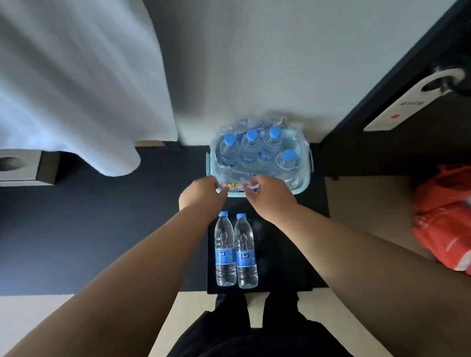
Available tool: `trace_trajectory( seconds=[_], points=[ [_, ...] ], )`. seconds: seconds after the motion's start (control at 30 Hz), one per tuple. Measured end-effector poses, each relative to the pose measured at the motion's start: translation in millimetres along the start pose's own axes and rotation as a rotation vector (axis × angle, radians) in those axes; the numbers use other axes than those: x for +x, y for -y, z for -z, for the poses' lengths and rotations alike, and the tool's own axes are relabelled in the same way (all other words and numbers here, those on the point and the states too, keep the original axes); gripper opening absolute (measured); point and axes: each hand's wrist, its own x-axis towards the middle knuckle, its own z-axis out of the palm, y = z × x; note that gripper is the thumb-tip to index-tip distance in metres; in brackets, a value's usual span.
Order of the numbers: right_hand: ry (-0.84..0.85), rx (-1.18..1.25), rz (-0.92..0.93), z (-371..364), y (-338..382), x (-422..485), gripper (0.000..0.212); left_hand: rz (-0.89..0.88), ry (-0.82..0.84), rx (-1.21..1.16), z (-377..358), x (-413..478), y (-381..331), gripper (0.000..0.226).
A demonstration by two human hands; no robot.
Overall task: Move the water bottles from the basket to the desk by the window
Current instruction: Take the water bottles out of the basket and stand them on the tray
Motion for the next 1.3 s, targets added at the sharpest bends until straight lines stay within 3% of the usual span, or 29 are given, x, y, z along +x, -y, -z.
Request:
trace_trajectory(
  seconds=[0.27, 0.47, 0.7, 1.03, 1.3],
  points=[
    [-0.158, 0.022, 0.017, 57, 23, 48, 0.035, -0.078, -0.089, -0.008, 57, 38, -52, 0.031],
    [-0.15, -0.021, -0.008, 53, 28, 85, 0.042, -0.125, -0.124, 0.017, 54, 72, -64, 0.043],
    [-0.102, 0.036, -0.011, 28, 29, 111, 0.042, -0.186, -0.102, 0.021, 33, 94, -63, 0.031],
    [-0.182, 0.026, 0.013, 24, 21, 89, 0.023, -0.132, -0.096, -0.062, 26, 74, -57, 0.019],
    [-0.377, 0.237, 0.069, 64, 44, 46, 0.017, -0.132, -0.18, -0.254, 63, 28, -71, 0.014]
  ],
)
